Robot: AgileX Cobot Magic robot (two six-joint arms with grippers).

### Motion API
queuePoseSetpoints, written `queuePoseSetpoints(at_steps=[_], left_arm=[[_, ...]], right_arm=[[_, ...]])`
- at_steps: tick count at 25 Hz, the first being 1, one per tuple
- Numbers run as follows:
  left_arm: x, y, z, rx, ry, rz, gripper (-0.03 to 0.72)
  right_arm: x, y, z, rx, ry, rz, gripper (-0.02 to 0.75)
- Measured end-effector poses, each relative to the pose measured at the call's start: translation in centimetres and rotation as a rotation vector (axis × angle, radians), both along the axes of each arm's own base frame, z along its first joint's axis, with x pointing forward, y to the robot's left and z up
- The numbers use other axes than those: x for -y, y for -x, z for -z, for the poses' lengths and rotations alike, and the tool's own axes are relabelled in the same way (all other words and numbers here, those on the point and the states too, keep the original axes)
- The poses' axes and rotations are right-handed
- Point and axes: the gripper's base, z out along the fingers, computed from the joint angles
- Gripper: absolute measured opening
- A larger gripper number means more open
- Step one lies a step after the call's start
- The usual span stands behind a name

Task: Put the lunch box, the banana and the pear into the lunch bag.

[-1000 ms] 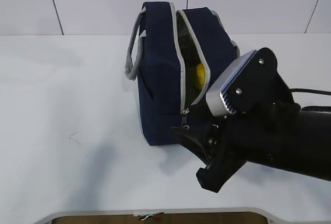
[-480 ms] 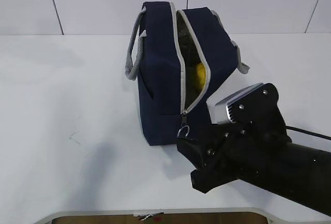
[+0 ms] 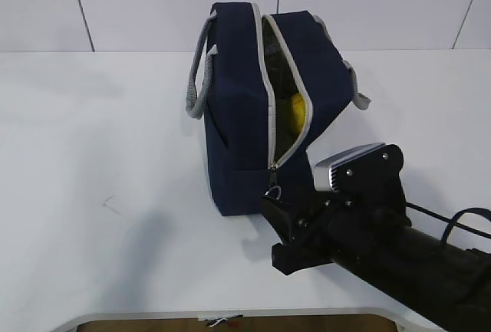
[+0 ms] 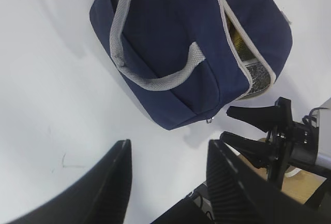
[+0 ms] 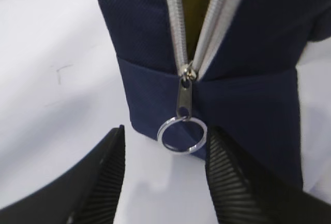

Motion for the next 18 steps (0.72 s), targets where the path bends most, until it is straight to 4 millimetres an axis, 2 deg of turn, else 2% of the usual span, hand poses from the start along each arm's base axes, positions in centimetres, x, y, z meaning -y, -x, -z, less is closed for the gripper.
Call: queuePoseSetpoints(at_steps=[10, 18], left_arm=[[0.0, 0.0, 0.0, 0.0, 0.0, 0.0, 0.36], [0.0, 0.0, 0.0, 0.0, 0.0, 0.0, 0.36]], right_arm=[[-0.1, -0.3, 2.1, 0.0, 0.013, 0.008, 0.41], [-0.2, -0.6, 3.1, 0.017, 0.007, 0.025, 0.409]])
